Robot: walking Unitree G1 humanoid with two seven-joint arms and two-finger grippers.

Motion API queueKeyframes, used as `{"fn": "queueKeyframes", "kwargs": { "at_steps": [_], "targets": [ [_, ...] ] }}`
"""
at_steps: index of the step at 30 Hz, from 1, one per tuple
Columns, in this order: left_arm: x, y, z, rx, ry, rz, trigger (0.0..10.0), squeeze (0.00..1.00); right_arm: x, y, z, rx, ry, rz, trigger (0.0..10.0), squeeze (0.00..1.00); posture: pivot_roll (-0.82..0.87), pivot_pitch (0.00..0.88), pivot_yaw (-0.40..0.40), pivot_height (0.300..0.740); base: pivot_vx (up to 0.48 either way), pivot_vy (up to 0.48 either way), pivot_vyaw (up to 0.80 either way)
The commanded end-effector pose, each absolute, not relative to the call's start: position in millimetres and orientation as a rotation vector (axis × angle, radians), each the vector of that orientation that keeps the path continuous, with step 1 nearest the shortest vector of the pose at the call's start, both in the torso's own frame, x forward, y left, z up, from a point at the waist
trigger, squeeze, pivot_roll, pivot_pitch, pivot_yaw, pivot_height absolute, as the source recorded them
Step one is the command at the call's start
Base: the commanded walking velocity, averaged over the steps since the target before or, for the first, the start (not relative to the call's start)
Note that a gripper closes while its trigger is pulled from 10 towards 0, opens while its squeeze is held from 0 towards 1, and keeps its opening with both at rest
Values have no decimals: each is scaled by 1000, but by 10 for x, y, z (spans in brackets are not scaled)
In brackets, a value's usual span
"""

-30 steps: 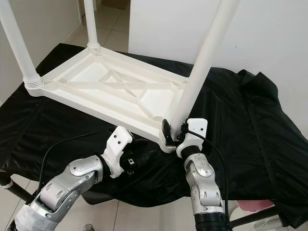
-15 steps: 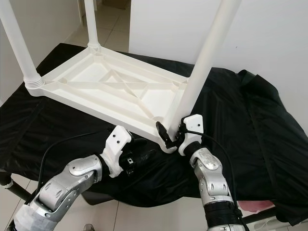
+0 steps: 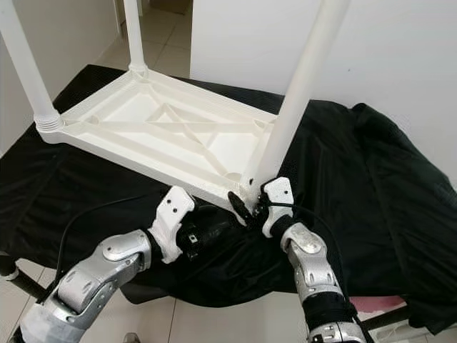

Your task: Building children table

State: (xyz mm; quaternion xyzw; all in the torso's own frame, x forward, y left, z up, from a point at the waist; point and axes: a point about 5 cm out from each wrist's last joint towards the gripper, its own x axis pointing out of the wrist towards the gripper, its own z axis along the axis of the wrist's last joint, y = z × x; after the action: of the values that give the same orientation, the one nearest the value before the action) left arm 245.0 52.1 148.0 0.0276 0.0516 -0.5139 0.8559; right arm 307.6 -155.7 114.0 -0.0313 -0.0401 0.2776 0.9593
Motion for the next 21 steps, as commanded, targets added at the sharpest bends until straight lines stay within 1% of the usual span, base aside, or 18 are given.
{"fn": "queueKeyframes", "kwargs": {
  "at_steps": [1, 9, 10, 13, 15, 21],
  "targets": [
    [2428, 511, 1472, 60, 122, -1124, 10000, 0, 3069, -1553, 1108, -73, -68, 585, 0, 0, 65, 54, -115, 740, 0, 0, 0],
    [2415, 511, 1465, 58, 126, -1126, 10000, 0, 3052, -1581, 1072, -54, -73, 571, 0, 0, 63, 56, -112, 740, 0, 0, 0],
    [2416, 512, 1466, 58, 127, -1127, 10000, 0, 3055, -1598, 1085, -47, -79, 548, 10000, 0, 60, 59, -111, 740, 0, 0, 0],
    [2415, 511, 1462, 59, 129, -1128, 10000, 0, 3054, -1611, 1094, -46, -82, 529, 10000, 0, 60, 57, -111, 740, 0, 0, 0],
    [2414, 512, 1462, 59, 129, -1130, 10000, 0, 3052, -1622, 1107, -89, -88, 512, 10000, 0, 59, 58, -111, 740, 0, 0, 0],
    [2415, 512, 1459, 59, 131, -1130, 10000, 0, 3034, -1630, 1150, -70, -104, 469, 10000, 0, 56, 57, -110, 740, 0, 0, 0]
  ]
}}
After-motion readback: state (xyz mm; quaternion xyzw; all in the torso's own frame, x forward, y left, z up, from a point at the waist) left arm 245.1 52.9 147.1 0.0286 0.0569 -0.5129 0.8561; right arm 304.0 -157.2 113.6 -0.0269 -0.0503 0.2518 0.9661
